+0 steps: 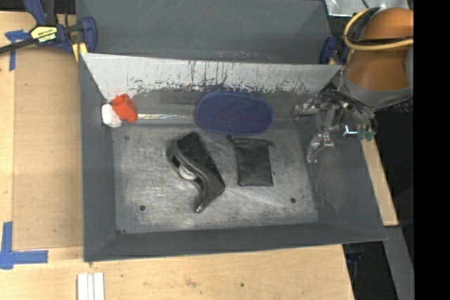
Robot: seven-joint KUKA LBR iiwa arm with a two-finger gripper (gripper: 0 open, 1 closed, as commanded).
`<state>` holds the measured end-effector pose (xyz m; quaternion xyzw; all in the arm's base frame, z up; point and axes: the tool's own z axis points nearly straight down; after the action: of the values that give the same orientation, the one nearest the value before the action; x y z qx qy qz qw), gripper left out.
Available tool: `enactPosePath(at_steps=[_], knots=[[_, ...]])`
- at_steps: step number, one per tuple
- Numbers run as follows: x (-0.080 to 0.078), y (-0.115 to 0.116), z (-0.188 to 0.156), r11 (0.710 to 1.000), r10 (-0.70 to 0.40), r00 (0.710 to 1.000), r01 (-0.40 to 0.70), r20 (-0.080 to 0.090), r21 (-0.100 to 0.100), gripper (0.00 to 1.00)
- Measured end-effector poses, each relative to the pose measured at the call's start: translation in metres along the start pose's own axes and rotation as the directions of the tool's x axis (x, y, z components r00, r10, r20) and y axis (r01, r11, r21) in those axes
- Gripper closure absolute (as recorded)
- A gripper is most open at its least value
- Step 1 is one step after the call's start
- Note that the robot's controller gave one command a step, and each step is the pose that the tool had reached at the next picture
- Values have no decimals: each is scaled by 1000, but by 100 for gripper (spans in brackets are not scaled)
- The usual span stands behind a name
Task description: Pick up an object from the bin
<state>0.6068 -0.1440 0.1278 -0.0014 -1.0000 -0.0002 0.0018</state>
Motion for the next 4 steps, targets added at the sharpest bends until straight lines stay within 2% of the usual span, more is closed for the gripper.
enactPosePath(at_steps=[1, 2, 3, 4], knots=[[-19, 58, 1, 998, -66, 998, 66, 11, -1, 0], [-11, 109, -2, 999, 42, 999, -42, 6, 0, 0], [-18, 135, -14, 988, -153, 988, 153, 11, 2, 0], [65, 121, 36, 986, -167, 986, 167, -4, 0, 0]])
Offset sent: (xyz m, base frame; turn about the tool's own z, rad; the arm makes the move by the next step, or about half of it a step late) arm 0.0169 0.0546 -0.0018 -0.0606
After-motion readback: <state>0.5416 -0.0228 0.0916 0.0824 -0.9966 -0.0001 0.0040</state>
